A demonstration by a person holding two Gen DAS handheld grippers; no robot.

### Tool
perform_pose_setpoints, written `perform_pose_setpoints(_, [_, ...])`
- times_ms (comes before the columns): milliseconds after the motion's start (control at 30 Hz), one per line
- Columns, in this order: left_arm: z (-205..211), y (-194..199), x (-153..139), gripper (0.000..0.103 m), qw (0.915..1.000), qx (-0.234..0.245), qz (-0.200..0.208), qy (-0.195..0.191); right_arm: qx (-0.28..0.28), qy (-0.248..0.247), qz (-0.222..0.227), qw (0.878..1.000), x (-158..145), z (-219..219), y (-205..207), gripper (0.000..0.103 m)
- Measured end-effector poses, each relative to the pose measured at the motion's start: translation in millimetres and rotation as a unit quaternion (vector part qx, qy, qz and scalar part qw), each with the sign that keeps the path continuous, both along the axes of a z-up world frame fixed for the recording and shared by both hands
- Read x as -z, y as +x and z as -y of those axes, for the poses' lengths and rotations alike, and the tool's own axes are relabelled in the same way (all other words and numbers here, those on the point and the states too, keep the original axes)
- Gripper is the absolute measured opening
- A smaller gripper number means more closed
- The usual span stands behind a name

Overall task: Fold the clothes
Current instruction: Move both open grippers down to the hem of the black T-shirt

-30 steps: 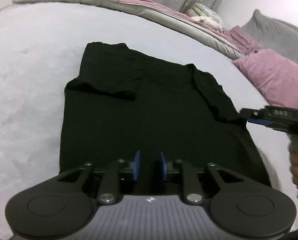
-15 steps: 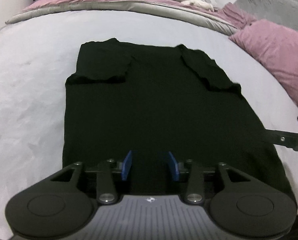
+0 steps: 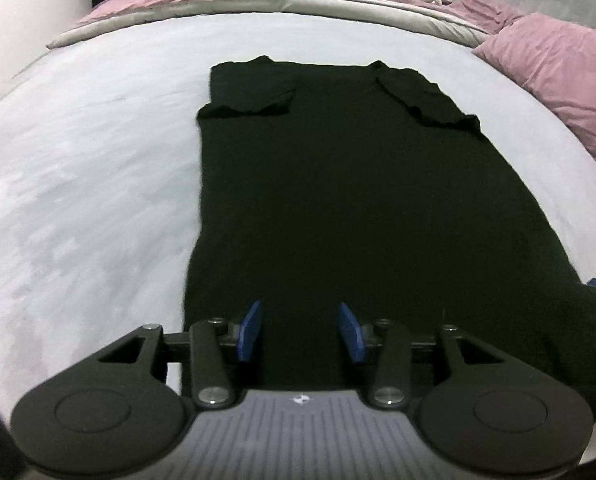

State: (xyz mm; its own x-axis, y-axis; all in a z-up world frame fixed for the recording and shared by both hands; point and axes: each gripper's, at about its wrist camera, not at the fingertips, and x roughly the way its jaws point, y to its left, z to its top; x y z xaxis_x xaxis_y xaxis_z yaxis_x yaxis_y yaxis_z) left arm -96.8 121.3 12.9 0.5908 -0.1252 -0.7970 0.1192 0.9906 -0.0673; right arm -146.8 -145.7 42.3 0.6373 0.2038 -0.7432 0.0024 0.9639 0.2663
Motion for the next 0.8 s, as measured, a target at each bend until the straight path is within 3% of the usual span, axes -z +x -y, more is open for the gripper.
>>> perform_pose_setpoints(367, [-9.2, -47.5, 1.1, 0.068, 0.9993, -0.016, -0.024, 0.022, 0.032, -0.017, -0.024, 0.999, 15.9, -1.1, -73.9, 0.086])
perform_pose_setpoints(533, [-9.0, -69.2, 4.0, 0.072, 0.9989, -0.028, -0.031, 0.022, 0.031, -0.035, -0.019, 0.999, 13.8, -8.6, -93.8, 0.091])
perform_pose_setpoints(800, [-6.9, -94.1, 14.0, 0.073, 0.9984, -0.022, -0.047, 0.022, 0.055, 0.008, -0.012, 0.998, 8.1, 3.2, -114.6, 0.093])
